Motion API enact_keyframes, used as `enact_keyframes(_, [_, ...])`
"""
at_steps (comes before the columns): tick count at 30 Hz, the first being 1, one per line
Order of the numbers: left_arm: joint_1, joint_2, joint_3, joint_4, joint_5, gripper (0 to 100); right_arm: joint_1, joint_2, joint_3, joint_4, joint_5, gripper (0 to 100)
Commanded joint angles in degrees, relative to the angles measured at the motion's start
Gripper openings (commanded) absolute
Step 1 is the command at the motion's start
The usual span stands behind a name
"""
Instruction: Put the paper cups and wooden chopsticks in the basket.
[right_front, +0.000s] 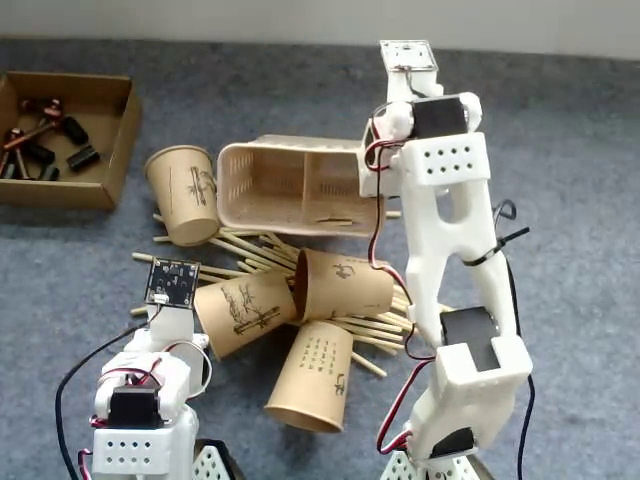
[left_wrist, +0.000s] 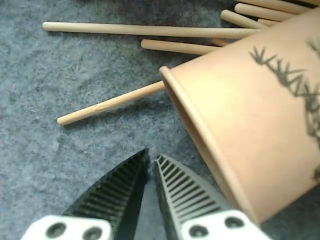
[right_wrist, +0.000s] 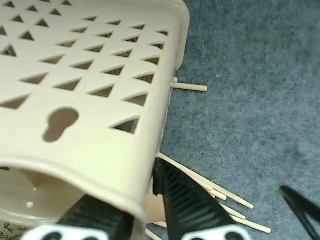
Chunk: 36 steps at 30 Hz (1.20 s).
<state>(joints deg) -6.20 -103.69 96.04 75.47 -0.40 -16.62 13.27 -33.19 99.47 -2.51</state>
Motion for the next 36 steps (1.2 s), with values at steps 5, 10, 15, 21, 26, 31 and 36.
enact_keyframes(5, [0.9, -0.3, 1.2, 0.2, -0.1, 1, -0.8, -3.3, -0.4, -7.2, -0.7, 4.6])
enact_keyframes(10, [0.9, -0.3, 1.2, 0.2, -0.1, 1, -0.8, -3.3, -0.4, -8.0, -0.4, 15.6])
enact_keyframes(15, [0.9, -0.3, 1.2, 0.2, -0.1, 1, -0.7, -3.3, -0.4, -10.1, -0.4, 15.9])
enact_keyframes(21, [0.9, -0.3, 1.2, 0.2, -0.1, 1, 0.1, -3.3, -0.4, -15.7, -0.4, 15.9])
enact_keyframes(26, [0.9, -0.3, 1.2, 0.2, -0.1, 1, 0.1, -3.2, 0.0, -21.1, -0.4, 15.9])
enact_keyframes(31, [0.9, -0.3, 1.2, 0.2, -0.1, 1, 0.1, -3.2, 0.0, -23.0, -0.4, 15.9])
enact_keyframes(36, [0.9, -0.3, 1.2, 0.2, -0.1, 1, 0.1, -0.9, 0.2, -24.2, -0.4, 15.6])
